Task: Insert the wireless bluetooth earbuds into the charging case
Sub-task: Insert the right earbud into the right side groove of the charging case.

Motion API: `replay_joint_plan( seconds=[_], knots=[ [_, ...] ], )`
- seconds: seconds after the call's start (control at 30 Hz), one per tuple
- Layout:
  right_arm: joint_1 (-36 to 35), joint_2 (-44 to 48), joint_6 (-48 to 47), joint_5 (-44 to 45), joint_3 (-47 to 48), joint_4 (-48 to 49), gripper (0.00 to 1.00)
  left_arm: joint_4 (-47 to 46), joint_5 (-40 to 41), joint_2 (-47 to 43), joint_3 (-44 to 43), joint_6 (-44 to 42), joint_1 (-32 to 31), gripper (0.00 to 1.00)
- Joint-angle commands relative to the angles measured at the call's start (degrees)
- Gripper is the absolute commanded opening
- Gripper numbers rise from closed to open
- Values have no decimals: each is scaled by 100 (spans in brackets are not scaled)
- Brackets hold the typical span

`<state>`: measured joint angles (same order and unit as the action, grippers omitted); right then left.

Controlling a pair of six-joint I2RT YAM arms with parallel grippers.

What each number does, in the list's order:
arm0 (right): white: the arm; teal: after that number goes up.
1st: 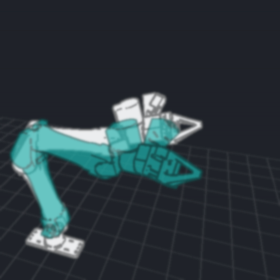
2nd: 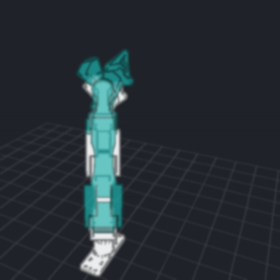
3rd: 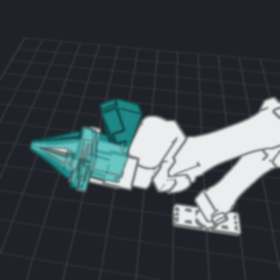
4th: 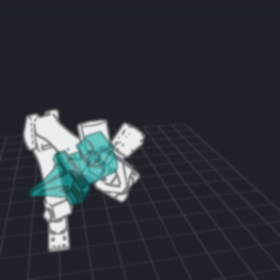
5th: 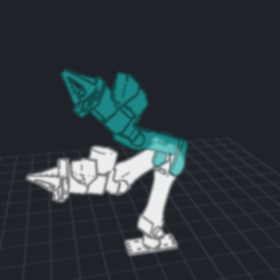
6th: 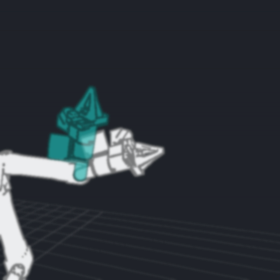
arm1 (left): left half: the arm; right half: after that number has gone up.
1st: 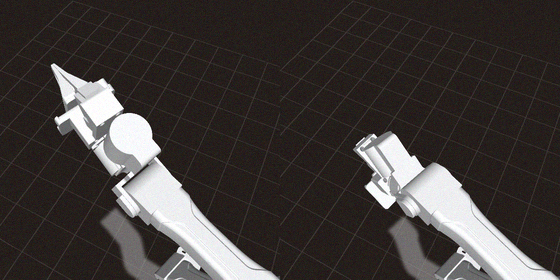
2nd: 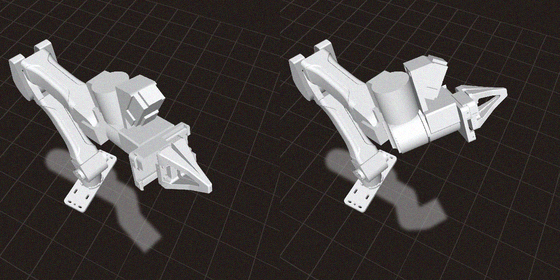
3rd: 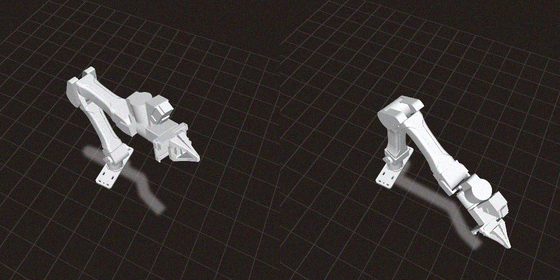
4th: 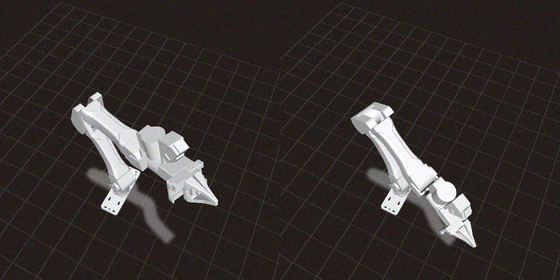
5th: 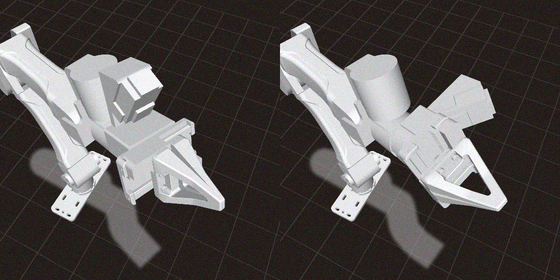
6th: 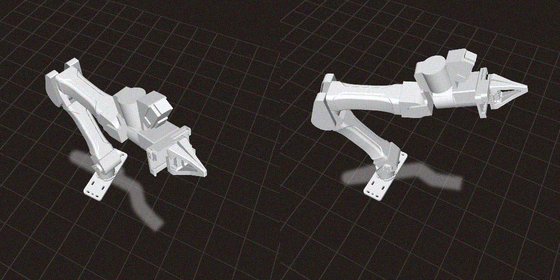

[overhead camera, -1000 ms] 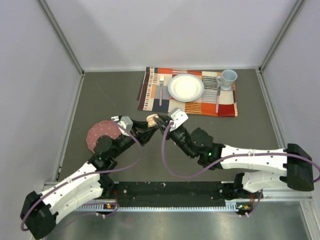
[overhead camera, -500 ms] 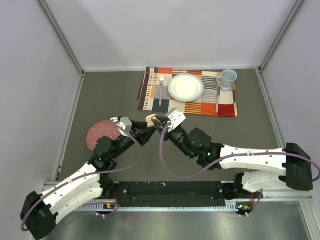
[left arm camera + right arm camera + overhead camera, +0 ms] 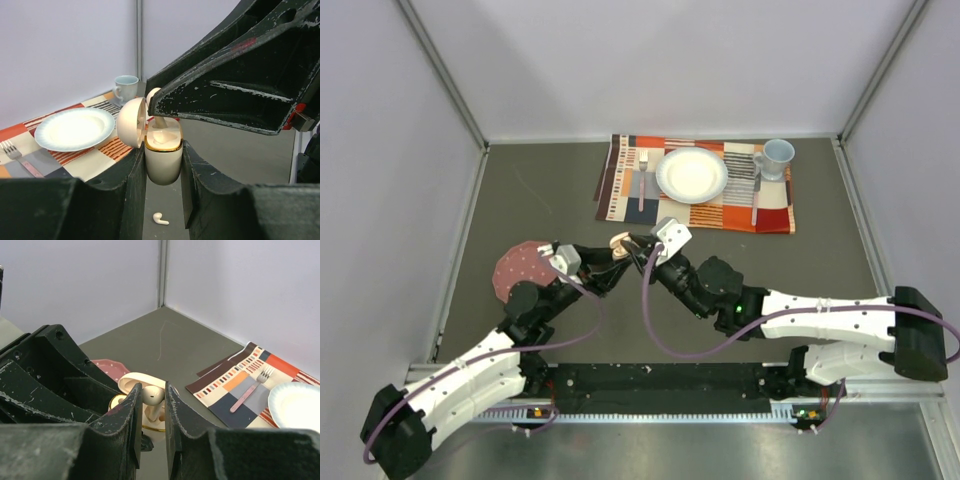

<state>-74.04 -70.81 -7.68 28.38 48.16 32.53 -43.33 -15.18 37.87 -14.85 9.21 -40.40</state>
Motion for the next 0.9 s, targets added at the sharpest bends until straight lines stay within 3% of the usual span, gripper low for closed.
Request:
replay_joint_plan(
  seconds=[0.0,0.37,0.87],
  knots=[
    [-58,242,4,-43,273,-98,0,-826,-117,-104,26,-191,15,0],
    [-58,480,21,-35,202,25,0,-931,-20,45,97,-218,15,0],
    [-58,32,-40,-43,255,288,0,-1011,-73,19,105,-157,15,0]
  ],
)
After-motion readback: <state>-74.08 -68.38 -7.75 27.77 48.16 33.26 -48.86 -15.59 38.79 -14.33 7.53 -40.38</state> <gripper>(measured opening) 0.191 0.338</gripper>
